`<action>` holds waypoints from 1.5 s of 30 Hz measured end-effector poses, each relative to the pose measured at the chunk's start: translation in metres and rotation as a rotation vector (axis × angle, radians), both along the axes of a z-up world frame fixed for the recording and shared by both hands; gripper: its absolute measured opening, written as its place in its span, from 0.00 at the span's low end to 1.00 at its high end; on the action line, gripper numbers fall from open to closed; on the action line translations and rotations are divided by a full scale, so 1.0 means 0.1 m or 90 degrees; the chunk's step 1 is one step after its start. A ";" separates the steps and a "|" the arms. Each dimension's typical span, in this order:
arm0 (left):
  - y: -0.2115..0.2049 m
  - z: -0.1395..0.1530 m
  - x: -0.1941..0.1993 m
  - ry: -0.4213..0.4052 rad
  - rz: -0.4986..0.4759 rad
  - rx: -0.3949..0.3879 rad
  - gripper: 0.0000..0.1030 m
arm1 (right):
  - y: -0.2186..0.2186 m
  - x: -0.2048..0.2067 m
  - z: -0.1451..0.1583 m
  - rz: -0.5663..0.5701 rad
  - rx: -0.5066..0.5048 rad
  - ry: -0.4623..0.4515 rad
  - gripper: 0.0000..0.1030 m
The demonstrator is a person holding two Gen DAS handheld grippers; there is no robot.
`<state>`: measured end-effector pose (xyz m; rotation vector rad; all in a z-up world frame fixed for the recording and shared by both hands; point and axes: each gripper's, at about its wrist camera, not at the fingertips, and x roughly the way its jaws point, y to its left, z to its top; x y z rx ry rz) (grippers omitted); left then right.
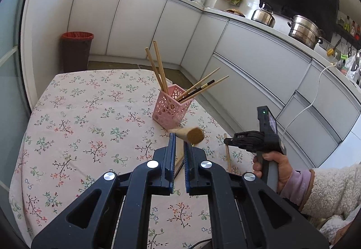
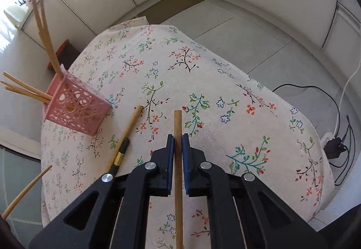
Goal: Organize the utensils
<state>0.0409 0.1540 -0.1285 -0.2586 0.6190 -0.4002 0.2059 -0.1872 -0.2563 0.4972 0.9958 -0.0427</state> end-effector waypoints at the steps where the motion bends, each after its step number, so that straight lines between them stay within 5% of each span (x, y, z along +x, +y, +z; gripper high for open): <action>1: 0.01 0.01 0.01 0.003 0.007 -0.005 0.06 | -0.01 -0.06 0.07 0.006 0.002 -0.012 0.07; 12: -0.07 0.09 0.03 0.039 0.052 0.023 0.05 | 0.02 -0.77 1.10 0.121 0.026 -0.178 0.07; 20: -0.16 0.57 0.08 -0.002 0.073 0.050 0.05 | 0.03 -0.92 1.75 0.157 0.054 -0.269 0.07; 24: -0.20 0.70 0.15 -0.009 0.075 0.067 0.05 | 0.05 -0.91 1.96 0.167 0.064 -0.302 0.07; 27: -0.27 0.55 0.20 0.016 0.066 0.116 0.07 | 0.06 -0.90 1.94 0.175 0.058 -0.301 0.07; 28: -0.27 0.44 0.21 0.022 0.079 0.133 0.09 | 0.06 -0.88 1.88 0.174 0.061 -0.291 0.07; 29: -0.25 0.42 0.15 -0.024 0.116 0.141 0.23 | 0.06 -0.87 1.82 0.172 0.064 -0.279 0.07; 30: -0.20 0.38 0.15 -0.016 0.143 0.141 0.54 | 0.06 -0.85 1.75 0.172 0.067 -0.266 0.07; 31: -0.15 0.33 0.17 0.000 0.162 0.132 0.62 | 0.07 -0.84 1.68 0.173 0.071 -0.256 0.07; 34: -0.01 0.28 0.17 0.009 0.169 0.136 0.61 | 0.11 -0.83 1.59 0.178 0.074 -0.244 0.07; 40: 0.57 0.13 0.35 0.102 0.220 0.043 0.61 | 0.18 -0.85 1.60 0.184 0.070 -0.255 0.07; 45: 1.42 -0.40 0.50 0.283 0.320 -0.220 0.66 | 0.18 -0.86 1.58 0.184 0.075 -0.248 0.07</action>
